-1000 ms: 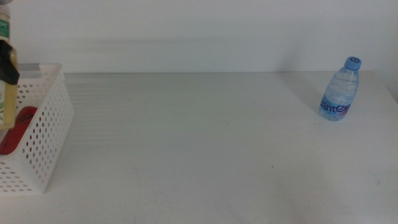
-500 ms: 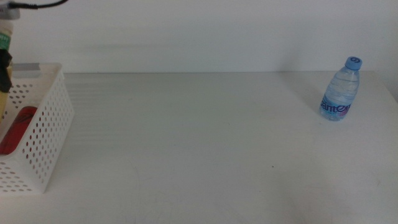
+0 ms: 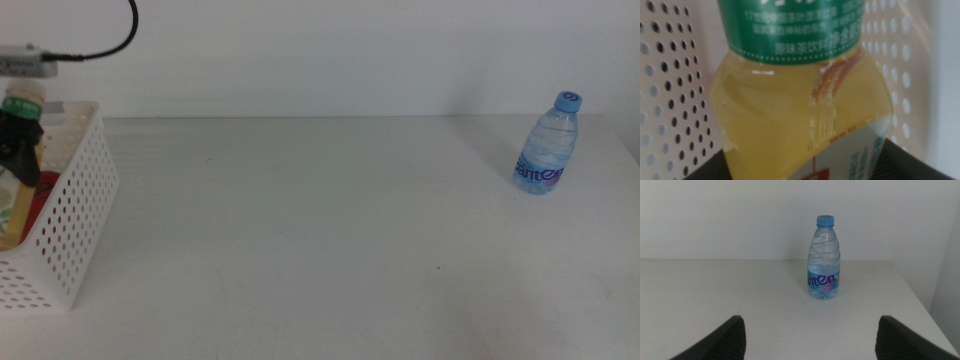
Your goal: Use arms to grab the bottles and put them into the dustbin to the left of the table.
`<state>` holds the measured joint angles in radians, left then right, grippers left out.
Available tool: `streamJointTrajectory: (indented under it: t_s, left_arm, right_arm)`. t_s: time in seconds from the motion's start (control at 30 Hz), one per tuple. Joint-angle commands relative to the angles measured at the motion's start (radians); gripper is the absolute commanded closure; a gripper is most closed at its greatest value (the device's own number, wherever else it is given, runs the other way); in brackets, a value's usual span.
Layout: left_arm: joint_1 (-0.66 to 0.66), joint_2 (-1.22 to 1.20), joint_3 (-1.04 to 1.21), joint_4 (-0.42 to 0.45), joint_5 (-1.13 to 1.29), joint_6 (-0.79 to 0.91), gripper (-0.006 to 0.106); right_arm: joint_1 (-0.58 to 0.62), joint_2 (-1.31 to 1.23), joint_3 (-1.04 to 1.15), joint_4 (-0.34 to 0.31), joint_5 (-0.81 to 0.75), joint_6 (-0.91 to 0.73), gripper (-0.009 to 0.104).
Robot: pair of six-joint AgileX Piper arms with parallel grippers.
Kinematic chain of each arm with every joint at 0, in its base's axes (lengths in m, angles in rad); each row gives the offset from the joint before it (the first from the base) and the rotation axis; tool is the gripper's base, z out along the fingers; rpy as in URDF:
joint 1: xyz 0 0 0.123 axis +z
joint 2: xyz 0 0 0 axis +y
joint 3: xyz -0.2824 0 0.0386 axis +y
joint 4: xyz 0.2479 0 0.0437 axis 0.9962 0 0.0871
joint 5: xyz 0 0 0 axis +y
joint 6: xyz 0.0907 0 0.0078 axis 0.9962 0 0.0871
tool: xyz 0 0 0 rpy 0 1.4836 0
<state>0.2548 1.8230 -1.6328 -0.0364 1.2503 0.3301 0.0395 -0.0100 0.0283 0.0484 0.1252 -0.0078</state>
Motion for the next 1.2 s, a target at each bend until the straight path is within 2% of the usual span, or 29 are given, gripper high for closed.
streamJointTrajectory:
  t_s: [0.0, 0.5, 0.6, 0.67, 0.73, 0.77, 0.8, 0.93, 1.17]
  left_arm:
    - [0.0, -0.05, -0.015, -0.007, 0.065, -0.014, 0.105]
    - [0.0, -0.036, 0.109, 0.013, 0.023, -0.014, 0.105]
    - [0.0, -0.023, 0.109, 0.009, 0.008, -0.015, 0.101]
    - [-0.001, -0.021, 0.109, 0.001, -0.006, -0.015, 0.096]
    - [-0.001, -0.02, 0.109, -0.007, -0.019, -0.014, 0.085]
    - [-0.001, -0.02, 0.109, -0.005, -0.025, -0.014, 0.071]
    - [-0.001, -0.02, 0.109, 0.023, -0.045, -0.014, 0.045]
    - [-0.001, -0.02, 0.109, 0.057, -0.073, -0.016, 0.01]
    - [-0.003, -0.051, 0.109, 0.068, -0.067, -0.029, 0.01]
  right_arm:
    - [-0.008, -0.027, -0.007, -0.009, -0.077, -0.005, 0.027]
    - [-0.008, -0.027, -0.007, -0.009, -0.077, -0.005, 0.027]
    - [-0.008, -0.027, -0.007, -0.009, -0.077, -0.005, 0.027]
    - [-0.008, -0.027, -0.007, -0.009, -0.077, -0.005, 0.027]
    - [-0.008, -0.027, -0.007, -0.009, -0.077, -0.005, 0.027]
    - [-0.008, -0.027, -0.007, -0.009, -0.077, -0.005, 0.027]
    - [-0.008, -0.027, -0.007, -0.009, -0.077, -0.005, 0.027]
    - [-0.008, -0.027, -0.007, -0.009, -0.077, -0.005, 0.027]
    - [-0.008, -0.027, -0.007, -0.009, -0.077, -0.005, 0.027]
